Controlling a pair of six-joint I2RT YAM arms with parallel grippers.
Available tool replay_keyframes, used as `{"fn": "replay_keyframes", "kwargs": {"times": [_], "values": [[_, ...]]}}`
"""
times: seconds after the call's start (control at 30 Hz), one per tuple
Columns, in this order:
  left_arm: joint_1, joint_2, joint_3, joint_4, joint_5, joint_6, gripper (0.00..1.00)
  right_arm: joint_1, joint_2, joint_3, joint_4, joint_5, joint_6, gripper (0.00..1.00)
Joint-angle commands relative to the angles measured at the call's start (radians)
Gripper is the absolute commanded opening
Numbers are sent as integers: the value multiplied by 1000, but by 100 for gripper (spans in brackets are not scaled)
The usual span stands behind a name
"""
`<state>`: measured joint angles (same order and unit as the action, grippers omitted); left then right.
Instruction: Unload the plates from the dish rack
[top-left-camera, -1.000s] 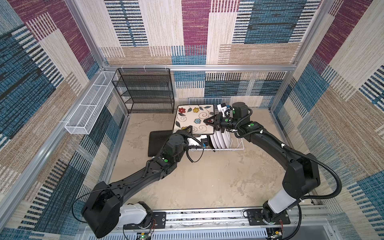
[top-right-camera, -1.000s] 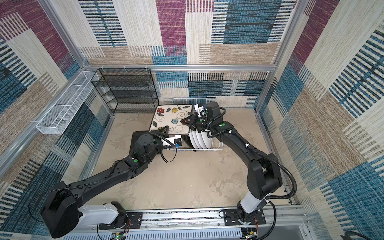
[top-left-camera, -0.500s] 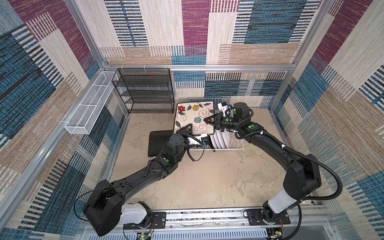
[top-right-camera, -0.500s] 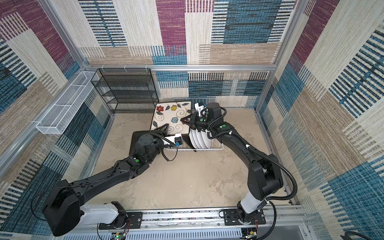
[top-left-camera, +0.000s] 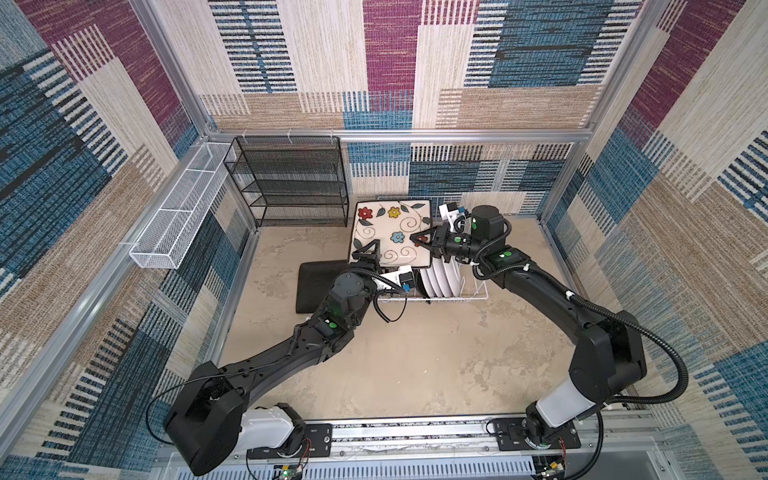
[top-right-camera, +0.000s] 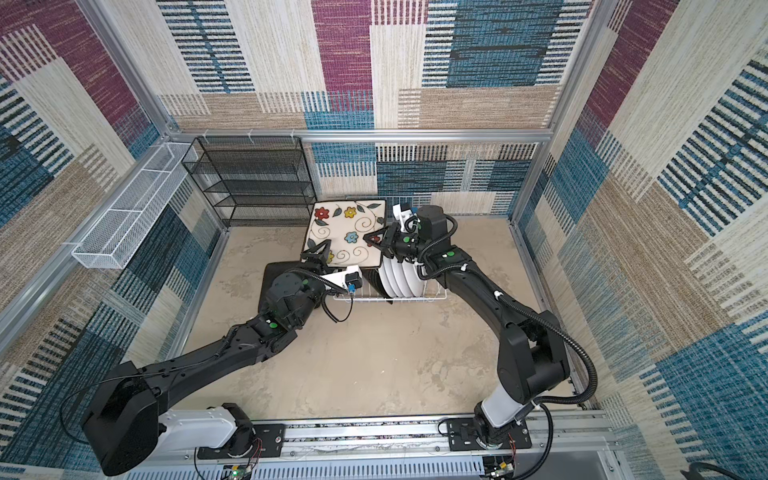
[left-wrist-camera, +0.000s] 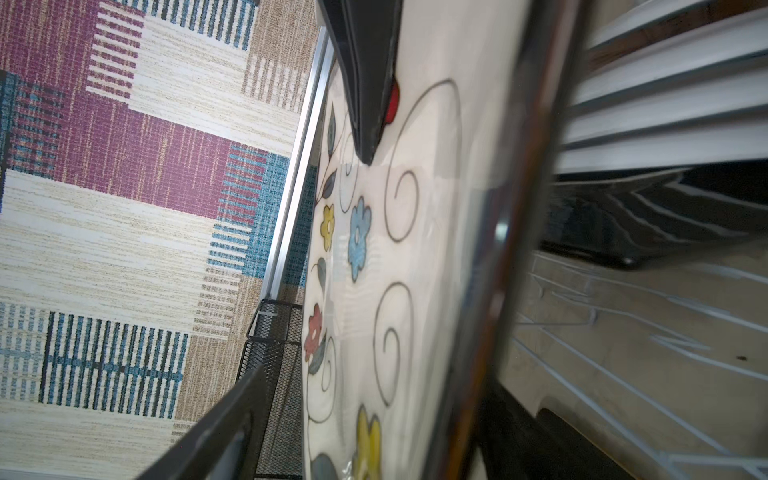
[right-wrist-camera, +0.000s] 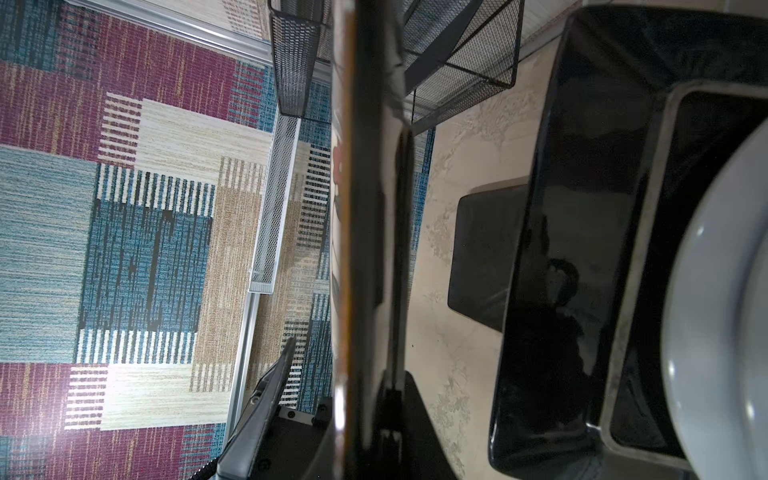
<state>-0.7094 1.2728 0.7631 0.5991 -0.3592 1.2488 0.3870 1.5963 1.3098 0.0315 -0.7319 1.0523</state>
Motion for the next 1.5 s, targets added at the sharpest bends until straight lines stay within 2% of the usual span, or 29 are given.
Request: {"fn": "replay_keyframes", "kwargs": {"times": [0.0,0.27,0.5,0.6,0.83,0.97,1.1,1.27,1.47], "values": [[0,-38,-12,-56,3,-101,85,-12,-20,10,201,-11,29,0],[-1,-188,-33,-255,7,-326,92,-66,-32,-10,225,8,25,0],[9,-289,46,-487,67,-615,91,-106,-50,-35,216,8,-11,0],[43,-302,104,-557,117,-759,91,-115,-57,-46,211,7,-34,0],[244,-274,254,-674,379,-1194,92,-125,-68,-63,208,-3,-61,0],[362,-190,367,-775,463,-1435,92,-126,-65,-67,209,-16,-69,0],[467,-68,469,-865,642,-1639,91,-125,-56,-64,222,-52,-83,0],[514,47,494,-836,833,-1776,90,-125,-44,-44,216,-100,-113,0],[521,153,508,-784,1001,-1845,88,-125,-15,-27,224,-157,-113,0]]}}
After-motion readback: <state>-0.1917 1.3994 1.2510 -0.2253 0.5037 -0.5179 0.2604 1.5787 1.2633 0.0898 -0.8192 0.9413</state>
